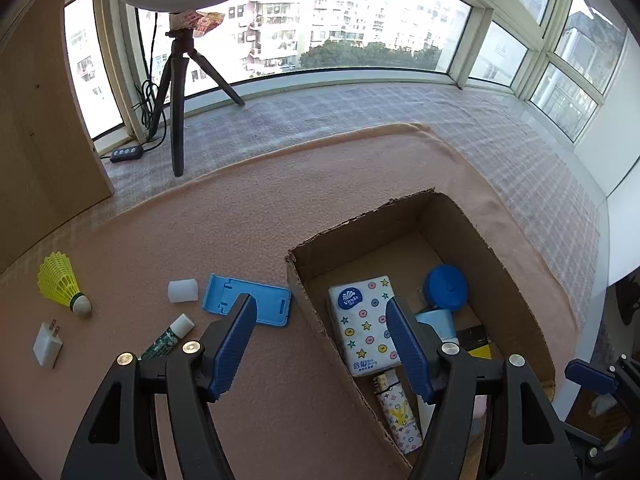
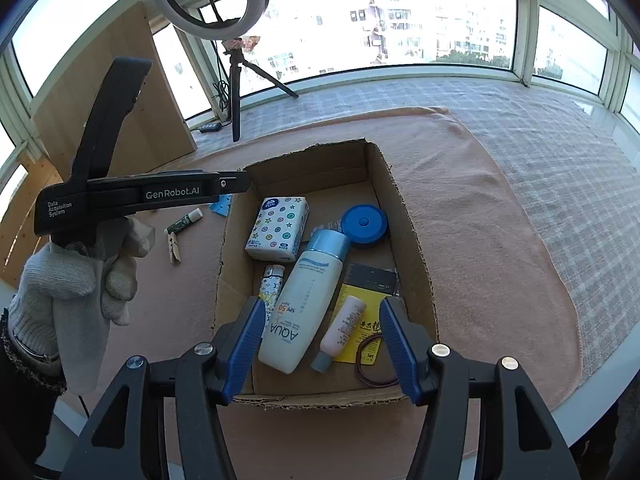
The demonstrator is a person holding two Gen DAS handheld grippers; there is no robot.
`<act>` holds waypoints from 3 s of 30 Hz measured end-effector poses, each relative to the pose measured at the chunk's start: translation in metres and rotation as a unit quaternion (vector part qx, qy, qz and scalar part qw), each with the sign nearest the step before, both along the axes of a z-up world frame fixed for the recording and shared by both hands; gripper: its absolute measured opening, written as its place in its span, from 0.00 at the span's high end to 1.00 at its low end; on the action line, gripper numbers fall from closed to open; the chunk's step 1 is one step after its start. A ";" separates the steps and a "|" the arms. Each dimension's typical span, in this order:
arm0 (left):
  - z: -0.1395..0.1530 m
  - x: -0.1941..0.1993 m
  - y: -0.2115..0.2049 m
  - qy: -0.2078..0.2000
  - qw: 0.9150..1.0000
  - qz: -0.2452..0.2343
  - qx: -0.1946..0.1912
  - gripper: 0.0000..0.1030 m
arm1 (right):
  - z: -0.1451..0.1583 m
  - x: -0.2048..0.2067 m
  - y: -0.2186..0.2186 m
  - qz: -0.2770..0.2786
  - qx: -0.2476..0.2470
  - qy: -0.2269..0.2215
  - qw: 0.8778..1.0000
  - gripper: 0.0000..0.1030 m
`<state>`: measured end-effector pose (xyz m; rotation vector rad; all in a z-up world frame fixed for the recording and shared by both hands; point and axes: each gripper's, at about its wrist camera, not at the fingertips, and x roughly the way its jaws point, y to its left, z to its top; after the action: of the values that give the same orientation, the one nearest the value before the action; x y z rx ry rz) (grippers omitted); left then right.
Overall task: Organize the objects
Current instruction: 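Open both tools to drop the lid and rubber band into the box, then close the left tool on the green glue stick and lift it, then close the right tool on the wooden clothespin while the left tool holds the glue stick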
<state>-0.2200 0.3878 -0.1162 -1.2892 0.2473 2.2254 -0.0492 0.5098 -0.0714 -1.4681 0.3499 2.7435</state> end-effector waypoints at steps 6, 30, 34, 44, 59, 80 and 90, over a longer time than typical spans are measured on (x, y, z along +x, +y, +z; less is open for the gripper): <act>-0.018 -0.032 -0.043 -0.023 0.998 0.043 -0.027 0.32 | -0.001 -0.001 -0.006 0.005 -0.003 -0.004 1.000 0.46; -0.075 -0.083 -0.097 -0.083 0.990 0.097 -0.059 0.45 | -0.006 0.000 -0.010 -0.001 -0.009 -0.014 1.000 0.46; -0.079 -0.081 -0.098 -0.089 0.989 0.097 -0.060 0.45 | -0.006 0.000 -0.012 0.000 -0.008 -0.015 1.000 0.46; -0.083 -0.068 -0.088 -0.071 0.992 0.066 -0.081 0.73 | -0.009 -0.001 -0.021 0.004 -0.009 -0.020 1.000 0.46; -0.081 -0.015 -0.108 -0.069 0.994 0.046 -0.067 0.84 | 0.000 -0.014 -0.057 0.037 -0.022 -0.007 0.999 0.46; -0.076 0.045 -0.223 -0.091 0.989 0.106 -0.055 0.84 | -0.043 -0.087 -0.174 0.159 -0.057 -0.063 0.984 0.46; -0.074 0.048 -0.256 -0.110 0.985 0.131 -0.033 0.61 | -0.094 -0.129 -0.201 0.156 0.005 -0.118 0.981 0.47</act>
<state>-0.1719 0.1313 -0.1902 -1.6740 0.0691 2.2767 -0.1780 0.3089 -0.1650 -1.9717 0.1084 2.7360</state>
